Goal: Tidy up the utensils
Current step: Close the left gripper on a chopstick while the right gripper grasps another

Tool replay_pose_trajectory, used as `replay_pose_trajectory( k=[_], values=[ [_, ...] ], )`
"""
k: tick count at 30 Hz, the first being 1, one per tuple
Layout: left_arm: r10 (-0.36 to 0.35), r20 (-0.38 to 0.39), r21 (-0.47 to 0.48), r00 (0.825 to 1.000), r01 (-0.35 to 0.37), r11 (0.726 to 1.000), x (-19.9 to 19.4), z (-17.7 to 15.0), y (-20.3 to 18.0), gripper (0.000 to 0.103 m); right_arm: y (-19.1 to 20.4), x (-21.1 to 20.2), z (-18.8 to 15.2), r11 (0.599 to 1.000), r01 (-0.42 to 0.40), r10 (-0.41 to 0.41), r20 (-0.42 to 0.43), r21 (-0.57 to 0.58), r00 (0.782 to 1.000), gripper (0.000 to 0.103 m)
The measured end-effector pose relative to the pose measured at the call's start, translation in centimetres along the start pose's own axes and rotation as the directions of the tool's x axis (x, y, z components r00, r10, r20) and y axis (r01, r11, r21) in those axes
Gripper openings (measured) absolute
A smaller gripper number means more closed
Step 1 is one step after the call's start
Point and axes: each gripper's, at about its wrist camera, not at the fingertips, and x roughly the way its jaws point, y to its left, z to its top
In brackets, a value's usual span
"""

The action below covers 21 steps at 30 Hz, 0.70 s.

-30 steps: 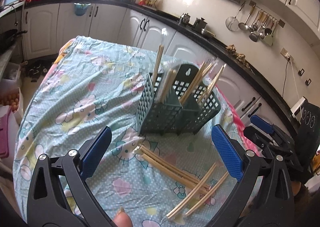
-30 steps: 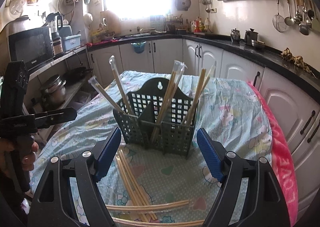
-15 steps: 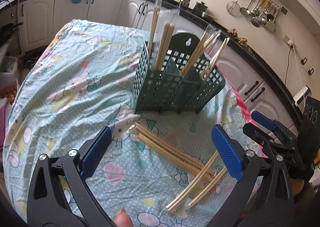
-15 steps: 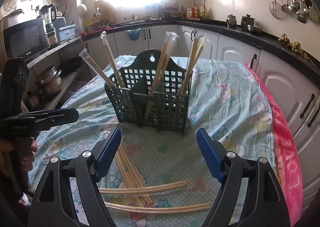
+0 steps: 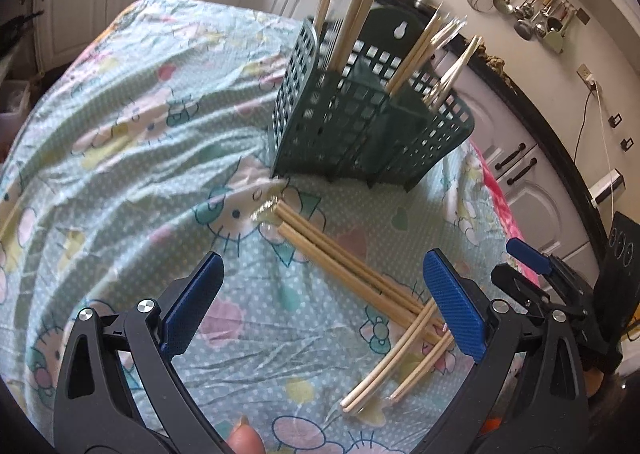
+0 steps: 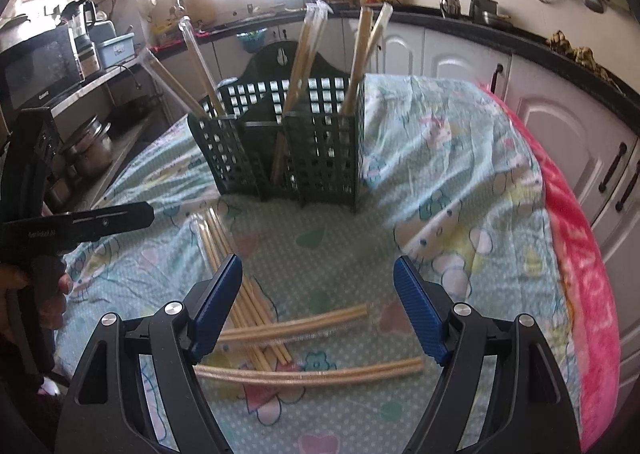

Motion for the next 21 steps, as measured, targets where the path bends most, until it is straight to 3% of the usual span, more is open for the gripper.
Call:
replay_pose_trajectory(
  k=[8, 13, 21],
  values=[
    [-0.038, -0.054, -0.040, 0.998, 0.036, 0.999, 1.7, -0.6, 0.4, 0.065, -0.2, 1.4, -1.6, 0.999, -0.008, 0.011, -0.072, 0.040, 0.997, 0.075],
    [-0.086, -0.086, -0.100, 0.993, 0.078, 0.992, 3.0, -0.8, 1.2, 0.057, -0.9, 2.7, -2.1, 0.993, -0.028, 0.042, -0.123, 0.112, 0.992, 0.075],
    [-0.119, -0.097, -0.172, 0.988, 0.101, 0.980, 4.4, -0.3, 2.5, 0.047, -1.5, 5.1, -2.4, 0.972, -0.072, 0.118, -0.201, 0.223, 0.972, 0.061]
  ],
)
